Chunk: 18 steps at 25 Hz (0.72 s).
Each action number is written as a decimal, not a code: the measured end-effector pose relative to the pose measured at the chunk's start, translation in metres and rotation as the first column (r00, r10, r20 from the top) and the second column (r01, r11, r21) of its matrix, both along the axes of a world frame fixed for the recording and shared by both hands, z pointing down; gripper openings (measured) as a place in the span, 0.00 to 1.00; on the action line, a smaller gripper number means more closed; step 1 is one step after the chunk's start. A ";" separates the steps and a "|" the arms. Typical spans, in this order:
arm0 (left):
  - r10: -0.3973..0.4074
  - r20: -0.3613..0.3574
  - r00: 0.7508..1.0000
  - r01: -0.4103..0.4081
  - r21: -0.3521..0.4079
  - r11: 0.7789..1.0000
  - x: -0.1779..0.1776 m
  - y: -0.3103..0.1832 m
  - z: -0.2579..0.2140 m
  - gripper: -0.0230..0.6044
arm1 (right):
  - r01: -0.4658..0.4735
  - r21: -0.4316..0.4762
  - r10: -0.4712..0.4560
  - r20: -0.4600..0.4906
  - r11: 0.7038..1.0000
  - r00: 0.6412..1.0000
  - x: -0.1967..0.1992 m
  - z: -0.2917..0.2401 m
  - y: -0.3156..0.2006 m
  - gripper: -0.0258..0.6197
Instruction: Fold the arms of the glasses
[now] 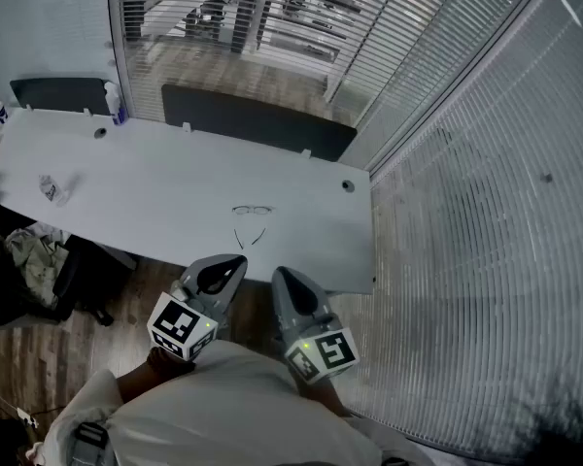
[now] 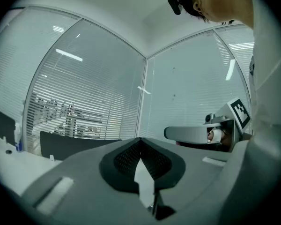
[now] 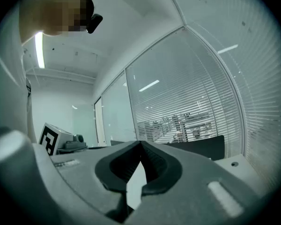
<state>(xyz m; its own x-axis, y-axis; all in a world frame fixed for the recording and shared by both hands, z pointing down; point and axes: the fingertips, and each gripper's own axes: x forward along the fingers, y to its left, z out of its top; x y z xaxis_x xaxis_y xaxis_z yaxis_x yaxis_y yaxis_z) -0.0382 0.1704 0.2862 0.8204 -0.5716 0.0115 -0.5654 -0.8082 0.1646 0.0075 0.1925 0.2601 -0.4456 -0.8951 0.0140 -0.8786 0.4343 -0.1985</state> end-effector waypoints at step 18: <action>0.015 0.008 1.000 -0.014 -0.026 1.000 0.029 -0.009 -0.003 0.04 | 0.003 -0.022 -0.002 0.062 1.000 0.998 0.034 -0.001 -0.016 0.04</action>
<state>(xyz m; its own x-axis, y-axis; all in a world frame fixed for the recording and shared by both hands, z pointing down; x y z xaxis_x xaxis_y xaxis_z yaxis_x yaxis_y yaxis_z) -0.0089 0.1614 0.2835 0.8285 -0.5590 0.0328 -0.5550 -0.8119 0.1809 0.0414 0.1762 0.2588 -0.4483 -0.8939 0.0056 -0.8633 0.4313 -0.2620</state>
